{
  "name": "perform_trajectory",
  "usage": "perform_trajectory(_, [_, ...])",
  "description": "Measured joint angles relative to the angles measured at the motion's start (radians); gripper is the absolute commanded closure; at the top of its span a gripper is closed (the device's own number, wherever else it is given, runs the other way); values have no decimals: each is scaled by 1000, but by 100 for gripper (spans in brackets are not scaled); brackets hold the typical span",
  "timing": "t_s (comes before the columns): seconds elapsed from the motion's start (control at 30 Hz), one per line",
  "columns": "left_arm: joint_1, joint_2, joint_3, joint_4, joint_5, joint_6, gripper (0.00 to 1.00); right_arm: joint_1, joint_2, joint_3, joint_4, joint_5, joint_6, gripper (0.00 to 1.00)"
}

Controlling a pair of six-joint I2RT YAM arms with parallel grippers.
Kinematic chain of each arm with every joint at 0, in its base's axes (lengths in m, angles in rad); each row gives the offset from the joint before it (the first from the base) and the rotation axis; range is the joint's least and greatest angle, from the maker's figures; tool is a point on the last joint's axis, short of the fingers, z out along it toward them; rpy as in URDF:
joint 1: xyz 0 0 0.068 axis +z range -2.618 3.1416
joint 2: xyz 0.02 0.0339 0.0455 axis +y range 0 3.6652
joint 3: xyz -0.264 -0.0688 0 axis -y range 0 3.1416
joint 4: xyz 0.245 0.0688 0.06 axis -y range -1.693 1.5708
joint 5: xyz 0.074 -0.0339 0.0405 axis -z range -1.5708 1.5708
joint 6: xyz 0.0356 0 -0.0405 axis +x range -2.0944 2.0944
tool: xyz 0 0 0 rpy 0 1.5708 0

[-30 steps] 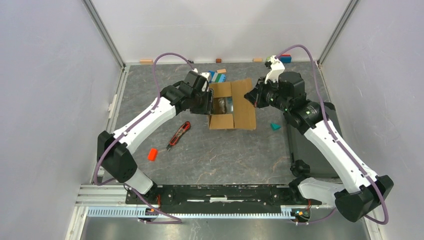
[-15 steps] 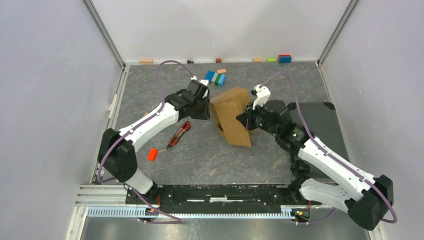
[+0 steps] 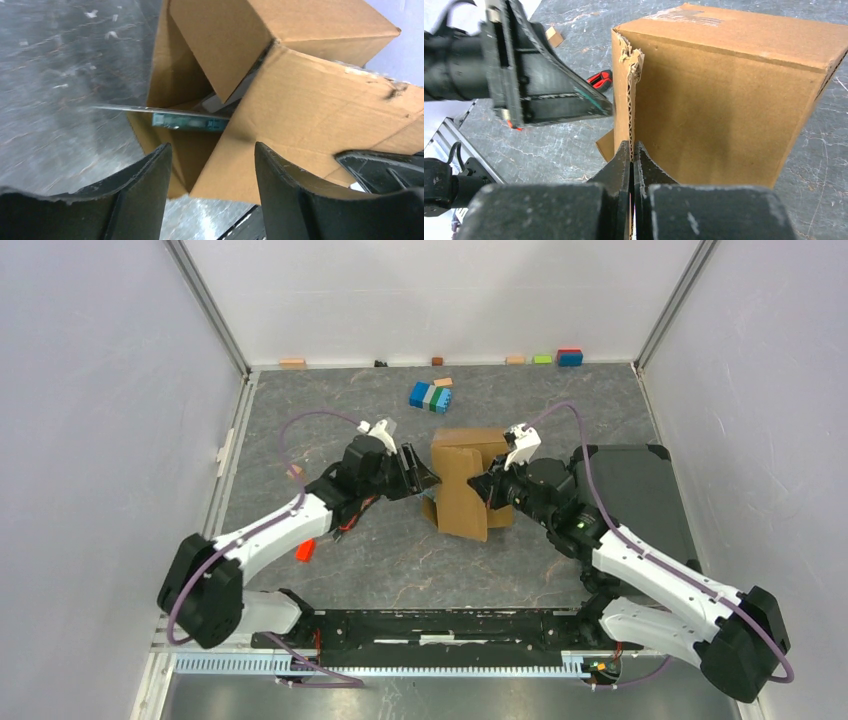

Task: Unpack the express box
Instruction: Pour the product into the express box.

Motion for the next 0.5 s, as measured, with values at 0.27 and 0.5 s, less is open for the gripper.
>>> perform_trajectory(0.27, [21, 212, -174, 584, 138, -148, 34, -9, 40, 25, -23, 60, -2, 100])
perform_trajectory(0.5, [21, 355, -193, 955, 235, -249, 39, -124, 78, 53, -17, -51, 11, 100])
